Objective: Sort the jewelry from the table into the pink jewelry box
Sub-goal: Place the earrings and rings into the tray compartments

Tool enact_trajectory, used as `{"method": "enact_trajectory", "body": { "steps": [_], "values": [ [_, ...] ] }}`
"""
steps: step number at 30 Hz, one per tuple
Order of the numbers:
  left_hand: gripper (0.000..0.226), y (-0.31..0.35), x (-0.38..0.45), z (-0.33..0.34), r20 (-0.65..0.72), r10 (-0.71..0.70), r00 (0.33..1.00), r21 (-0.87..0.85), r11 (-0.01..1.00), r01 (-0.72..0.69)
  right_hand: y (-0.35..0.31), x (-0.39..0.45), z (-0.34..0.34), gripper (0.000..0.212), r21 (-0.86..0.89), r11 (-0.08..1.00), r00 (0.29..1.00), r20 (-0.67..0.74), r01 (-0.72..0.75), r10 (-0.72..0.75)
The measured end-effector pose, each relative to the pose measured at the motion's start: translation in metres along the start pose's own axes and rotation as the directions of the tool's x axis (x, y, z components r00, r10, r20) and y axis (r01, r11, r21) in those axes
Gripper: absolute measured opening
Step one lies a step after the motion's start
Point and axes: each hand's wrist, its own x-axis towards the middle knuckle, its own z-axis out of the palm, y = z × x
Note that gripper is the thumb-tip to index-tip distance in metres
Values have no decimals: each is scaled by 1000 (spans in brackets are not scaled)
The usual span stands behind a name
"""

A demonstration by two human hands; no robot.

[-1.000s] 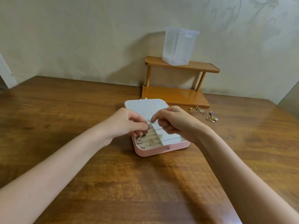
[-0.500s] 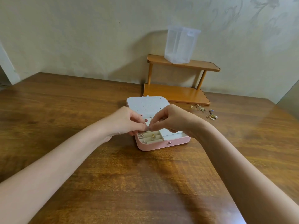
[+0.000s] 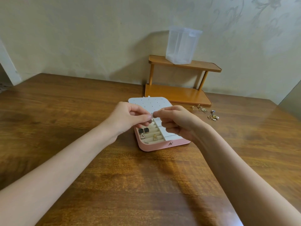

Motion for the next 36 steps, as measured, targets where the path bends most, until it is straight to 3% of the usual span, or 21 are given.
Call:
{"method": "enact_trajectory", "body": {
  "steps": [3,8,17,21,25,28,33,36],
  "values": [
    [6,-2,4,1,-76,136,988,164,979,-122,0,0,0,9,98,995,1000,3,-19,19],
    [17,-4,5,5,-106,234,966,244,948,-203,1,0,3,8,145,989,999,53,-17,9],
    [7,-4,6,-3,-15,253,967,321,917,-235,-13,-3,-7,9,-219,969,992,-16,116,-123],
    [6,-2,7,-4,64,245,967,361,898,-251,-24,-5,-6,6,-391,892,973,59,227,-222],
    [7,-3,8,-5,94,200,975,283,934,-219,-31,-4,-5,4,-545,789,956,103,284,-274],
    [6,-5,9,-4,90,184,979,259,945,-201,-29,-3,-2,4,-561,765,943,93,315,-320],
    [8,-6,12,-3,42,165,985,235,957,-170,-25,-5,-3,10,-462,850,966,69,253,-250],
    [10,-7,11,-2,47,156,987,273,948,-163,-25,-7,-1,11,-527,803,957,73,277,-282]
  ]
}}
